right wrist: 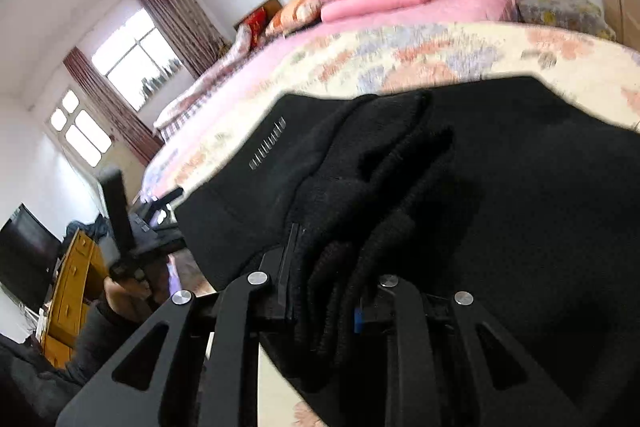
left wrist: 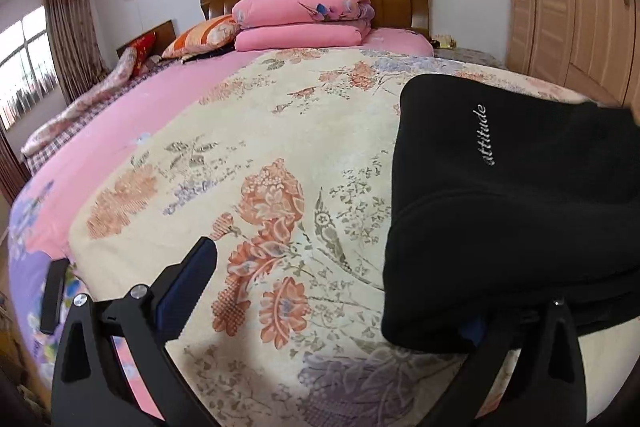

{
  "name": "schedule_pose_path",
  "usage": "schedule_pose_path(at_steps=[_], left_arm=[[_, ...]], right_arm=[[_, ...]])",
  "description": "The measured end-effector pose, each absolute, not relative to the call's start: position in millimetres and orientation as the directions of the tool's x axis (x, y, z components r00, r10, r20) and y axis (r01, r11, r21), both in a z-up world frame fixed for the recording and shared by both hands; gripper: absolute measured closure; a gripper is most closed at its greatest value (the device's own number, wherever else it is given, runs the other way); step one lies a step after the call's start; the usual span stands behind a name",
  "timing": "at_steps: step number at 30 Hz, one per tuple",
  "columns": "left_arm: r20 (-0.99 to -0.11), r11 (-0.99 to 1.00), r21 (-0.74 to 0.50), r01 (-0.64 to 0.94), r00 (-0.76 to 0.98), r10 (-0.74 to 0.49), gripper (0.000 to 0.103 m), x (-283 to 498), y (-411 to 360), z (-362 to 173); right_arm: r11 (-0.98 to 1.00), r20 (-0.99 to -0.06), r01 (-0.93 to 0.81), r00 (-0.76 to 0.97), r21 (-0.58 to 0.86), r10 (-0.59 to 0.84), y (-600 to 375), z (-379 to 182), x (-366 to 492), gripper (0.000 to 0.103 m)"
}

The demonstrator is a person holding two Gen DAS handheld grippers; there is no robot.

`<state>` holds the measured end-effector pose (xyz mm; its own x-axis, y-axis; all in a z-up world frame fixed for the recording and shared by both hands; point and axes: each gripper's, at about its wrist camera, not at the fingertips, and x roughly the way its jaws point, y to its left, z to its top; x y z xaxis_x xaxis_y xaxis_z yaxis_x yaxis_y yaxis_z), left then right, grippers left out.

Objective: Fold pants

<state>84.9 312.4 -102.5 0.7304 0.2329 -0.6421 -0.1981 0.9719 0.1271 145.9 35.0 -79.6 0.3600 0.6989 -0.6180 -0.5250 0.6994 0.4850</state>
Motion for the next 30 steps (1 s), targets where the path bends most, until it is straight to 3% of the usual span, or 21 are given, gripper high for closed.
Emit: schedule_pose_path(at_steps=[5,7,11,18,23,26,27,30], left_arm=[[-0.648,0.974,0.132,-0.185,0.728,0.226,0.001,87.2,303.4,-106.2],[-0.652,0.974,0.129,-0.186,0.724,0.225,0.001,89.1,302.7,-104.8],[-0.646,0.963,0.206,-0.173,0.716,0.267,0.001,90.3,294.3,-101.4],[-0.653,0.963,0.205,-0.174,0.708,0.267,0.001,91.8,290.7,-103.3],[-0.644,0.945,0.285,-0.163,0.697,0.314,0.001,92.9,281.8,-100.9],[-0.669,0.962,0.216,-0.164,0.694,0.268,0.001,94.5,289.8,-104.7],[-0.686,0.969,0.185,-0.162,0.685,0.245,0.001,93.8,294.0,-104.7],[-0.718,0.977,0.185,-0.103,0.665,0.206,0.002,79.4,294.0,-99.4]], right_arm=[[0.732,-0.661,-0.455,0.339,0.507,0.669,21.7,-109.1,151.9,0.082],[0.695,-0.623,-0.395,0.314,0.601,0.717,9.8,-118.8,156.4,0.082],[0.73,-0.637,-0.45,0.37,0.514,0.676,13.1,-94.1,145.3,0.082],[0.702,-0.623,-0.375,0.326,0.606,0.712,-2.4,-117.4,156.2,0.082],[0.734,-0.644,-0.425,0.362,0.53,0.674,2.0,-100.8,147.7,0.082],[0.721,-0.639,-0.376,0.337,0.582,0.692,-7.0,-125.9,159.1,0.081],[0.714,-0.635,-0.37,0.329,0.595,0.699,-10.4,-125.6,159.5,0.08],[0.761,-0.689,-0.401,0.339,0.51,0.64,-11.9,-106.7,154.7,0.049]])
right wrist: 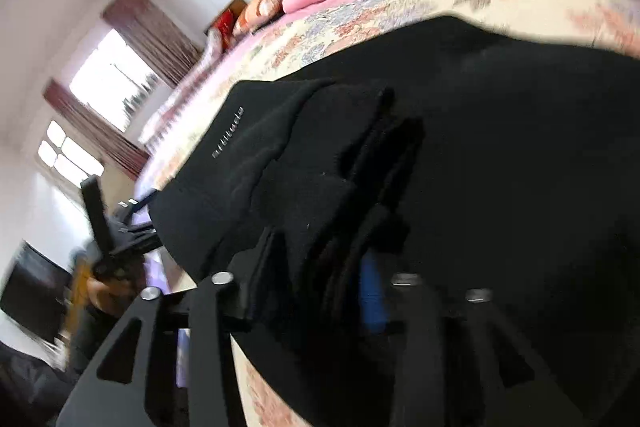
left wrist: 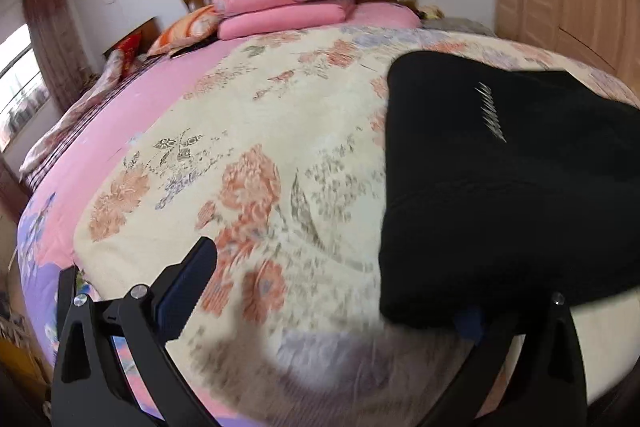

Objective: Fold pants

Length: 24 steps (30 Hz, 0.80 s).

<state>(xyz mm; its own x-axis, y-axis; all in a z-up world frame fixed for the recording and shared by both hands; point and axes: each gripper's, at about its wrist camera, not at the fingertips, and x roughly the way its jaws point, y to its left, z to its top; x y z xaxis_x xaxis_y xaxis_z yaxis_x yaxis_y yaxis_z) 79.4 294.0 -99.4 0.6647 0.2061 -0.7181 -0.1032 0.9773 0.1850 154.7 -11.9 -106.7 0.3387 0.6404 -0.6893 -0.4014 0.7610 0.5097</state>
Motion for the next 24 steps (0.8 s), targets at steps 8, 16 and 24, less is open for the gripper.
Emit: schedule_pose_path(at_steps=[8,16,24], left_arm=[[-0.575,0.997,-0.08,0.022,0.815,-0.064,0.002,48.9,297.6,-10.9],[-0.712,0.988,-0.095,0.12,0.685,-0.152,0.002,125.8,237.6,-80.2],[-0.75,0.994,-0.025,0.108,0.656,-0.09,0.003,136.3,237.6,-80.9]], right_arm=[[0.784,-0.638,-0.545,0.497,0.298,0.588,3.5,-45.9,150.5,0.048],[0.724,-0.762,-0.686,0.43,0.074,0.485,70.4,-93.2,138.6,0.041],[0.699,-0.751,-0.705,0.396,0.12,0.529,66.2,-102.2,138.4,0.031]])
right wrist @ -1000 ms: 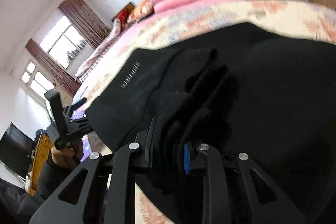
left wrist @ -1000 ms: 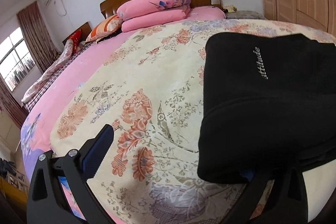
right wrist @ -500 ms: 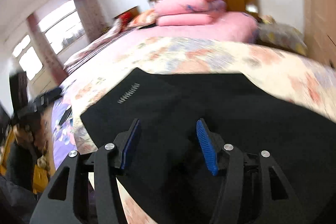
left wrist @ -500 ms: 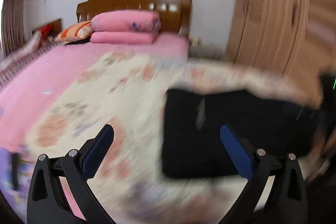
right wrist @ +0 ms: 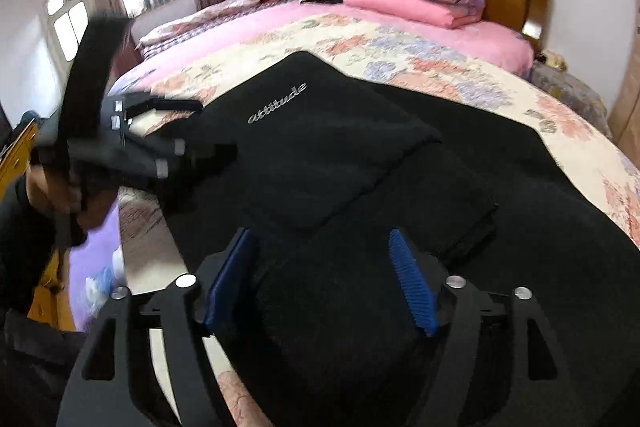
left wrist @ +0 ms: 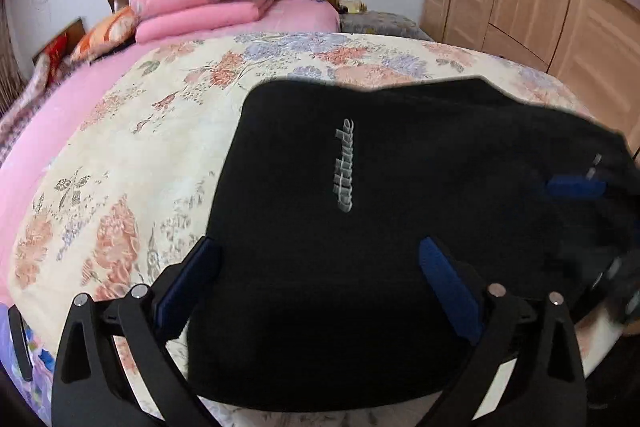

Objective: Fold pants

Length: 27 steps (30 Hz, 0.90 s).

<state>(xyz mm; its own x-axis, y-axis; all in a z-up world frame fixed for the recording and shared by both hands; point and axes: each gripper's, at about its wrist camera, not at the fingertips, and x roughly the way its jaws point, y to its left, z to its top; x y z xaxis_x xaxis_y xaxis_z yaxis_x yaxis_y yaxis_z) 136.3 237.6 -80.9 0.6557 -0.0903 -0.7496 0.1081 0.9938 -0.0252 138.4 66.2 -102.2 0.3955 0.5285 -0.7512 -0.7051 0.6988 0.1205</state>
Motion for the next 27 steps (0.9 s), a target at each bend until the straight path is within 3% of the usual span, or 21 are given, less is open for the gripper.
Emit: schedule_pose_path(at_steps=[3,5,10,13,17,20,22,25,27], left_arm=[[-0.683,0.989,-0.054,0.141,0.717,-0.14,0.002,152.3,236.5,-37.8],[-0.684,0.986,-0.032,0.161,0.716,-0.139,0.002,178.8,231.2,-25.9],[-0.802,0.973,-0.112,0.203,0.559,-0.209,0.002,262.0,237.5,-70.8],[-0.831,0.989,-0.094,0.113,0.538,-0.14,0.002,285.6,255.0,-97.1],[-0.774,0.993,-0.103,0.057,0.623,-0.115,0.002,267.9,263.4,-72.8],[-0.731,0.988,-0.08,0.132,0.667,-0.148,0.002,244.6,242.2,-54.1],[-0.745,0.976,-0.053,0.21,0.642,-0.179,0.002,239.9,223.1,-58.4],[-0.826,0.969,0.079,0.232,0.56,-0.067,0.001,255.2,203.2,-98.2],[-0.818,0.977,0.034,0.209,0.568,-0.093,0.001,259.9,209.7,-94.0]], right_arm=[[0.691,-0.746,-0.711,0.388,0.13,0.541,66.9,-104.0,137.0,0.026],[0.69,-0.745,-0.714,0.394,0.12,0.538,69.4,-104.7,133.3,0.023],[0.69,-0.751,-0.717,0.403,0.097,0.523,72.4,-105.3,129.6,0.021],[0.688,-0.748,-0.717,0.394,0.113,0.534,70.1,-105.4,131.8,0.021],[0.679,-0.745,-0.723,0.38,0.131,0.548,69.1,-104.1,131.8,0.018],[0.673,-0.742,-0.728,0.38,0.128,0.553,70.0,-105.4,131.5,0.016],[0.671,-0.742,-0.731,0.38,0.126,0.553,70.9,-105.7,131.7,0.015],[0.668,-0.742,-0.732,0.374,0.133,0.557,70.5,-105.5,132.9,0.015],[0.673,-0.747,-0.728,0.373,0.132,0.551,70.8,-104.4,133.3,0.015]])
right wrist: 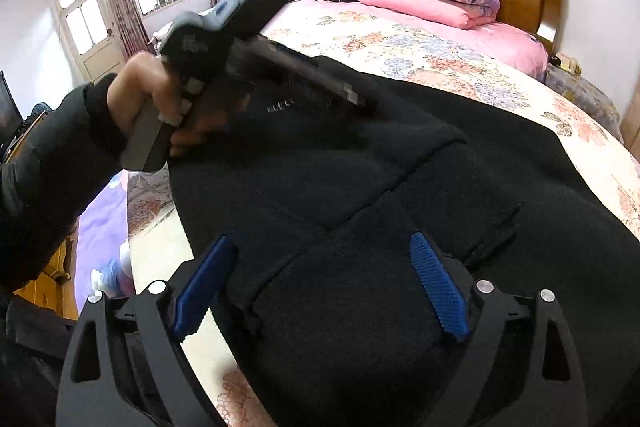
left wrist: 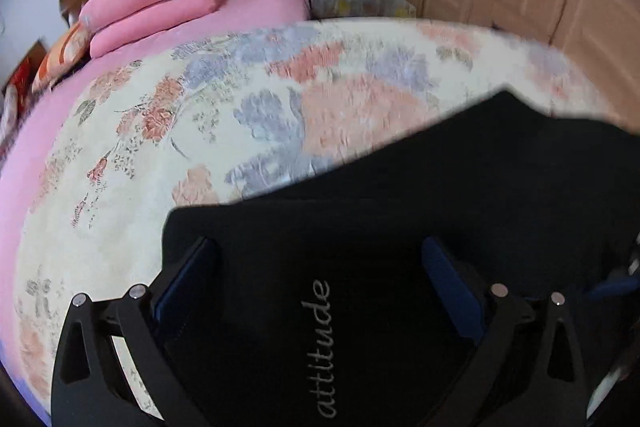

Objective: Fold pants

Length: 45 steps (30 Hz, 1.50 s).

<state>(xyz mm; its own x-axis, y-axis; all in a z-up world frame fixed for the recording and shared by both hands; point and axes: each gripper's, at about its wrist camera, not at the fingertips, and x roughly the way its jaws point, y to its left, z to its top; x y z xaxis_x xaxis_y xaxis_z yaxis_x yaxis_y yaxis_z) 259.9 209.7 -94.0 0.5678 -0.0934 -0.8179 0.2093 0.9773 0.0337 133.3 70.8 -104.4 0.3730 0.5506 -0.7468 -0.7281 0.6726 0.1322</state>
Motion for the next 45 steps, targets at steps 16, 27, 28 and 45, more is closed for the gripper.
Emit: schedule_pose_path(at_steps=[16,27,28,45], left_arm=[[-0.758,0.987,0.158,0.01,0.643,0.115,0.001,178.7,223.3,-102.3],[-0.745,0.989,0.15,-0.012,0.656,0.121,0.001,175.8,222.3,-107.1],[-0.745,0.989,0.151,-0.013,0.656,0.122,0.001,175.9,222.3,-107.0],[-0.702,0.938,0.344,-0.044,0.652,0.288,0.001,175.0,195.1,-101.6]], right_arm=[[0.918,-0.826,-0.384,0.481,0.104,0.295,-38.4,-117.7,184.3,0.014],[0.947,-0.821,-0.321,0.532,0.03,0.206,-62.3,-100.9,159.4,0.014],[0.951,-0.822,-0.31,0.536,0.022,0.194,-67.3,-100.3,155.1,0.014],[0.977,-0.79,-0.204,0.589,0.059,0.171,-138.4,-111.9,81.3,0.01]])
